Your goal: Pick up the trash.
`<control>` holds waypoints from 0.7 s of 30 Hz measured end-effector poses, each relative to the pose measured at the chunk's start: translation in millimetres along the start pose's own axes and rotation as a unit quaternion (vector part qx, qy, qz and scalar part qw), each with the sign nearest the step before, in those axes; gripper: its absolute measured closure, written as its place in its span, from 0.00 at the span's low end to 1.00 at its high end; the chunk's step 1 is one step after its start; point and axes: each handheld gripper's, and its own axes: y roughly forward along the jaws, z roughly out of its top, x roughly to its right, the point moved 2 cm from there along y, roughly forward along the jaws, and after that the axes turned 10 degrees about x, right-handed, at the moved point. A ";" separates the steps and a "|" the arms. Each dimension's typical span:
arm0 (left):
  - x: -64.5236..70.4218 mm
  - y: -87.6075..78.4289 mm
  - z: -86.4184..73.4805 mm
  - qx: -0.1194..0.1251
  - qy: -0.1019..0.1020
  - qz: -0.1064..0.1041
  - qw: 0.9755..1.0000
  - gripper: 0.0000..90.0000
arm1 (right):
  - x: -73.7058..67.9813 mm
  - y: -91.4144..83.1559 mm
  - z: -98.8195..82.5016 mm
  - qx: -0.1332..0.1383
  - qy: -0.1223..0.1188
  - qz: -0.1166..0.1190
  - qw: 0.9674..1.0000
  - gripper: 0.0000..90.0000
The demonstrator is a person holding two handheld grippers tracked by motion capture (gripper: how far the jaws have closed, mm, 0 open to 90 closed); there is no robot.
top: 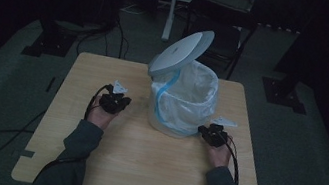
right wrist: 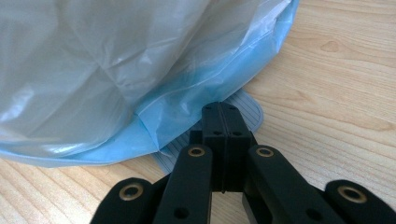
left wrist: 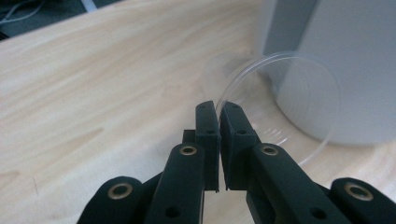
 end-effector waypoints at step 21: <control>4.8 -53.2 -31.2 0.046 -0.023 0.005 0.999 0.97 | 0.2 0.0 0.0 0.001 0.004 0.001 1.000 1.00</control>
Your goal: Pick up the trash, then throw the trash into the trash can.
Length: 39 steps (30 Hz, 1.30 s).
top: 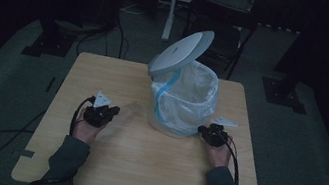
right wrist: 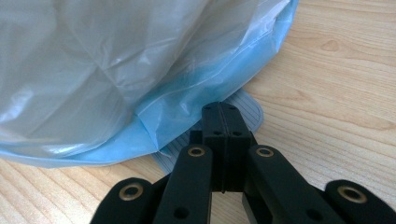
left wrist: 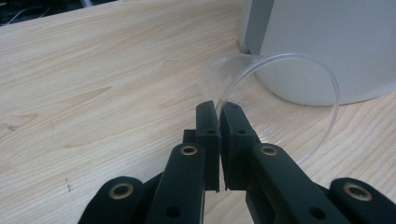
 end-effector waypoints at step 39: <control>23.3 -40.4 22.8 0.046 -0.005 -0.051 0.998 0.97 | 0.4 -0.1 0.0 0.000 0.002 0.002 1.000 1.00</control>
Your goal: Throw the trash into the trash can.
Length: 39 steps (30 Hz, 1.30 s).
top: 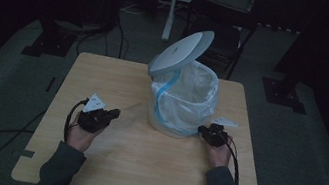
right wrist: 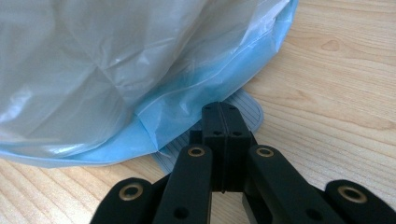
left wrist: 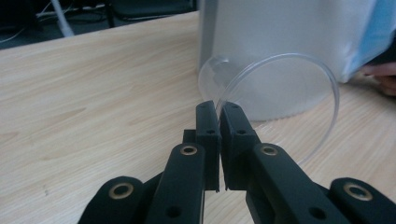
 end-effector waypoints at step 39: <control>17.0 -45.3 43.0 0.035 0.009 -0.037 0.999 0.97 | 0.8 0.2 0.4 -0.002 0.005 0.003 1.000 1.00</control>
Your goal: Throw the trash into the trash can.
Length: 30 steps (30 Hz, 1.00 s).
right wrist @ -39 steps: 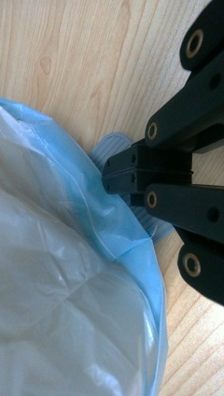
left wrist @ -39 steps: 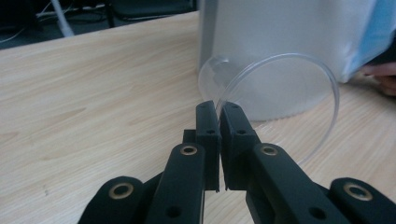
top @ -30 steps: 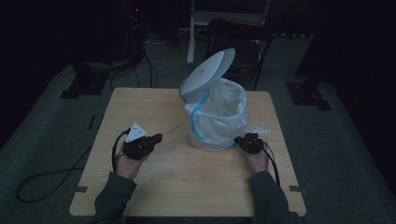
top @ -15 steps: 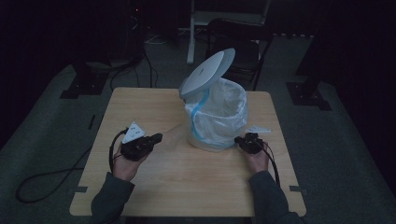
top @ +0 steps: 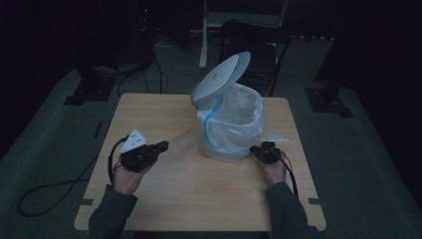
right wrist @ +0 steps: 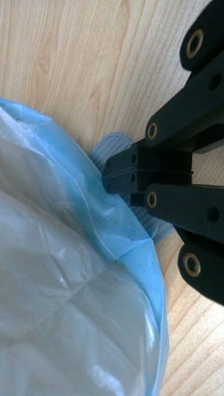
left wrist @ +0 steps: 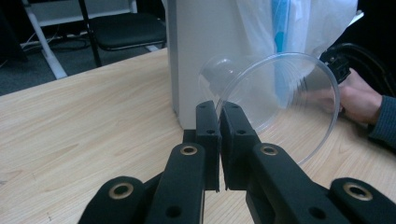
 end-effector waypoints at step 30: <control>6.8 -21.2 30.6 0.027 -0.001 -0.019 0.999 0.97 | 0.4 0.4 0.2 0.000 0.012 -0.001 1.000 1.00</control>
